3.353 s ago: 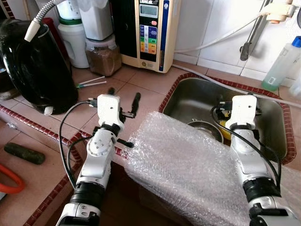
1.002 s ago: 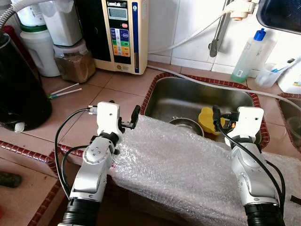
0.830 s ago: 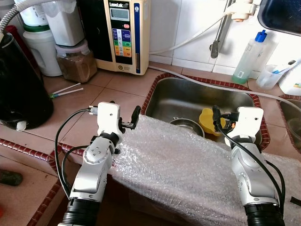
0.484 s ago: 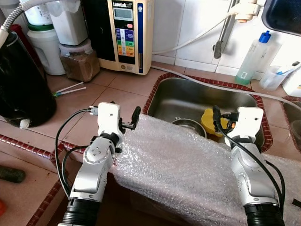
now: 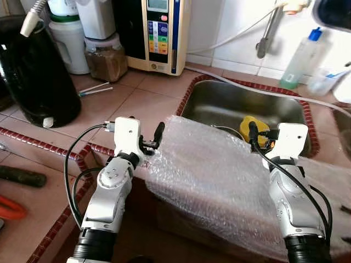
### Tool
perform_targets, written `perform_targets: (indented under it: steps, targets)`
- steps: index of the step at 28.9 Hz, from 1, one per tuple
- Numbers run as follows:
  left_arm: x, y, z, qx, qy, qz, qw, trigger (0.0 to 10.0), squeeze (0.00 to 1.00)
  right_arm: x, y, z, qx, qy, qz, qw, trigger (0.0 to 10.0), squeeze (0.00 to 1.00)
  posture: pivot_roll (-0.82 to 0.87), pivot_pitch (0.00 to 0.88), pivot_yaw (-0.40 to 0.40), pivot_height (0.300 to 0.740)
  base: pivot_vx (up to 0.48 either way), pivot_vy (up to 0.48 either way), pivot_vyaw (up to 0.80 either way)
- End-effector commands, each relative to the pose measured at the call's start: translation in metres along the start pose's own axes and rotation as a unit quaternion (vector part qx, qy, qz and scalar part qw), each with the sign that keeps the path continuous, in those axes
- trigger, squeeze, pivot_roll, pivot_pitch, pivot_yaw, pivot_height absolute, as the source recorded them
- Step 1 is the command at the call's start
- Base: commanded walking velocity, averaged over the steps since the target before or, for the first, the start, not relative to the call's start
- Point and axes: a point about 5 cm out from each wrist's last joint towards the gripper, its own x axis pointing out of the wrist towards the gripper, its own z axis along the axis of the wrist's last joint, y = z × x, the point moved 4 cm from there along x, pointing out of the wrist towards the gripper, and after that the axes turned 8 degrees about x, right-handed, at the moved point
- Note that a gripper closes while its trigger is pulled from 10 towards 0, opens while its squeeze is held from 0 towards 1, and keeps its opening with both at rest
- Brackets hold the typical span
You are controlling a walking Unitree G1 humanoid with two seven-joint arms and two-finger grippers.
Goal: Kitchen organization
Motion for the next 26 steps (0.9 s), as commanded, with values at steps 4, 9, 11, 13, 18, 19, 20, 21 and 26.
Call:
perform_targets:
  steps: [4, 9, 11, 13, 18, 19, 20, 21, 26]
  targets:
    - [0.002, -0.002, 0.003, -0.001, -0.002, -0.005, 1.000, 10.0, 0.00, 0.003, -0.001, 0.017, -0.001, -0.038, 0.000, 0.999, 10.0, 0.00, 0.00, 0.000, 0.014, 0.740, -0.274, 0.000, 0.00]
    - [0.002, -0.003, 0.004, -0.002, -0.003, -0.007, 1.000, 10.0, 0.00, 0.005, -0.001, 0.026, -0.010, -0.056, 0.005, 0.998, 10.0, 0.00, -0.01, 0.000, 0.016, 0.740, -0.281, 0.000, 0.00]
    - [0.003, -0.002, 0.004, -0.002, -0.003, -0.007, 1.000, 10.0, 0.00, 0.005, -0.001, 0.027, -0.010, -0.057, 0.006, 0.998, 10.0, 0.00, -0.01, 0.000, 0.016, 0.740, -0.279, 0.000, 0.00]
    - [0.002, -0.002, 0.004, -0.002, -0.003, -0.006, 1.000, 10.0, 0.00, 0.004, -0.001, 0.026, -0.011, -0.056, 0.006, 0.998, 10.0, 0.00, -0.01, 0.000, 0.015, 0.740, -0.274, 0.000, 0.00]
    - [0.002, -0.002, 0.004, -0.002, -0.002, -0.007, 1.000, 10.0, 0.00, 0.003, 0.001, 0.023, -0.013, -0.052, 0.009, 0.999, 10.0, 0.00, -0.01, 0.000, 0.014, 0.740, -0.277, 0.000, 0.00]
    - [0.002, -0.002, 0.004, -0.001, -0.002, -0.007, 1.000, 10.0, 0.00, 0.002, 0.001, 0.023, -0.013, -0.051, 0.009, 0.999, 10.0, 0.00, -0.01, 0.000, 0.014, 0.740, -0.274, 0.000, 0.00]
    - [0.002, -0.002, 0.004, -0.001, -0.002, -0.007, 1.000, 10.0, 0.00, 0.002, 0.001, 0.022, -0.013, -0.051, 0.009, 0.999, 10.0, 0.00, -0.01, 0.000, 0.014, 0.740, -0.274, 0.000, 0.00]
    - [0.002, -0.002, 0.003, -0.002, -0.001, -0.007, 1.000, 10.0, 0.00, 0.002, 0.001, 0.022, -0.013, -0.050, 0.009, 0.999, 10.0, 0.00, -0.01, 0.000, 0.014, 0.740, -0.266, 0.000, 0.00]
    - [0.002, -0.002, 0.002, -0.004, 0.002, -0.007, 1.000, 10.0, 0.00, 0.002, 0.004, 0.019, -0.014, -0.046, 0.010, 0.999, 10.0, 0.00, -0.01, 0.000, 0.014, 0.740, -0.270, 0.000, 0.00]
